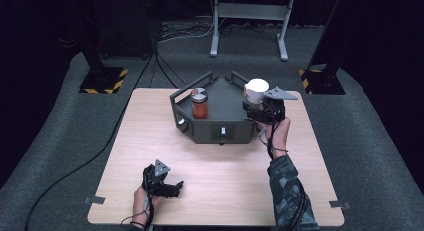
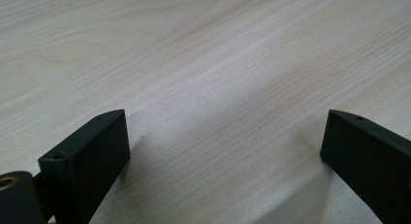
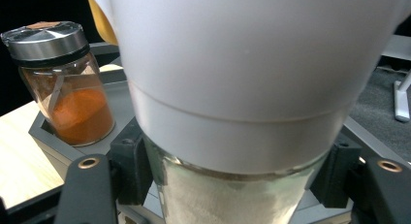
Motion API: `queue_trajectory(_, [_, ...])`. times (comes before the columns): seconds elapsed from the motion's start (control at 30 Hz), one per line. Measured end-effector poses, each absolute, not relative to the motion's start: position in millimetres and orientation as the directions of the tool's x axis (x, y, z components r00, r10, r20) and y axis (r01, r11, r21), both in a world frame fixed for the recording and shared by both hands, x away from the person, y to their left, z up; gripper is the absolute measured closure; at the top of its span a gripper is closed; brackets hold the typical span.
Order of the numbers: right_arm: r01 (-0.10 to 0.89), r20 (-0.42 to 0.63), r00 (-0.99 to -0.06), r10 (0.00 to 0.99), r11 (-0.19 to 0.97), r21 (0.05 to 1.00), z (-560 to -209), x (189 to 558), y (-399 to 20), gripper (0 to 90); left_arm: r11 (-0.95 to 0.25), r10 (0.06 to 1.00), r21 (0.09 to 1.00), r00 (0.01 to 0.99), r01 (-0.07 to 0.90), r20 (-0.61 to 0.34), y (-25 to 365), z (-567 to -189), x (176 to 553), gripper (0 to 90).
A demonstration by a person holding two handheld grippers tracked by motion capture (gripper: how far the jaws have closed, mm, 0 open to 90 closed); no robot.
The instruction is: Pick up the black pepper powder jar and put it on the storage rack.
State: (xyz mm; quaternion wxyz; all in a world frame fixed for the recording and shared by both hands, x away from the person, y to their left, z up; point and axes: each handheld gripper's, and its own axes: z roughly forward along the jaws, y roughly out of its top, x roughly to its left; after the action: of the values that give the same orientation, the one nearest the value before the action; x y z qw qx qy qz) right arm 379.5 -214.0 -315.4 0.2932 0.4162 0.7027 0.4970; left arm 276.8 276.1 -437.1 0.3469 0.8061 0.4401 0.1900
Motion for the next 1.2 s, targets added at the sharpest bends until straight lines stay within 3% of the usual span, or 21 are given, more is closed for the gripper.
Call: queue_trajectory(1.2, [0.319,0.022,-0.46,0.888,0.143,0.937,-335,404,-198,30.3,-0.372,0.841,0.727,0.542,0.577,0.0,276,-437,277,3.4])
